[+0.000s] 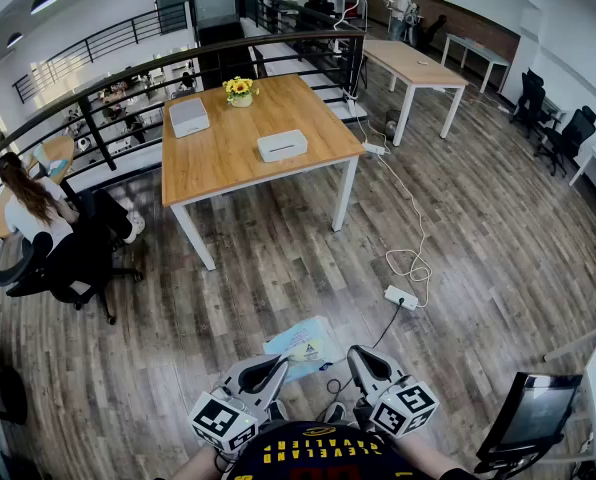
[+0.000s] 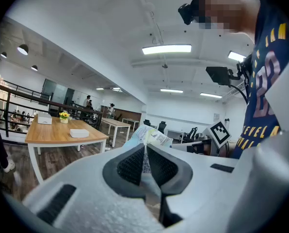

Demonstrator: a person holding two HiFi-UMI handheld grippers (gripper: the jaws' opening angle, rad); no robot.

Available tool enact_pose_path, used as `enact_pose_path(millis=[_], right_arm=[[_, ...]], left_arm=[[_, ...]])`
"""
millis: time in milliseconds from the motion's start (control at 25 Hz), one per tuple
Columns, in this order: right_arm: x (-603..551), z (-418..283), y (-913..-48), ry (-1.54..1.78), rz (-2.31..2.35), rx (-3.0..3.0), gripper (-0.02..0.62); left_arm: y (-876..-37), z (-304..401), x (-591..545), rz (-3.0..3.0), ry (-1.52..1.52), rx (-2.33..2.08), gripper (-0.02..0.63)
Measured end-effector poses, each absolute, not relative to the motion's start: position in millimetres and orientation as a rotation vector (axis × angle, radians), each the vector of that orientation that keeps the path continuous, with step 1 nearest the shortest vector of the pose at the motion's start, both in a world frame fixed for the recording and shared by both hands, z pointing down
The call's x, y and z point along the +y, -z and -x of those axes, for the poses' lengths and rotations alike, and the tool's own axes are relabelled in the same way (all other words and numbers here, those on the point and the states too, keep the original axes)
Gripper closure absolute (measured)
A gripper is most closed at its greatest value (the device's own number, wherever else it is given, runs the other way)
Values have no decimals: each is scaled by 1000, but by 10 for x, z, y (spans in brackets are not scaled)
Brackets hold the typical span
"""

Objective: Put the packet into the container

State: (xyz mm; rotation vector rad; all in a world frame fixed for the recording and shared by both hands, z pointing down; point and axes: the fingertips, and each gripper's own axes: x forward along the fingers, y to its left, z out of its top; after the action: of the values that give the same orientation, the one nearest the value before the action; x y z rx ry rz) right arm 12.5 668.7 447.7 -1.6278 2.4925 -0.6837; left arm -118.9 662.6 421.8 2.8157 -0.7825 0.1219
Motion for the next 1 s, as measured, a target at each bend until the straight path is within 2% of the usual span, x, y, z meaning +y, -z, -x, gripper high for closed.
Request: enact_pose_path(millis=[520, 1000], right_arm=[[6716, -866, -4487, 659, 1565, 2521, 583], [6281, -1030, -4654, 695, 1563, 2527, 581]], left_arm=[[-4277, 470, 6581, -2801, -163, -879, 588], [-4547, 357, 6088, -2751, -241, -923, 588]])
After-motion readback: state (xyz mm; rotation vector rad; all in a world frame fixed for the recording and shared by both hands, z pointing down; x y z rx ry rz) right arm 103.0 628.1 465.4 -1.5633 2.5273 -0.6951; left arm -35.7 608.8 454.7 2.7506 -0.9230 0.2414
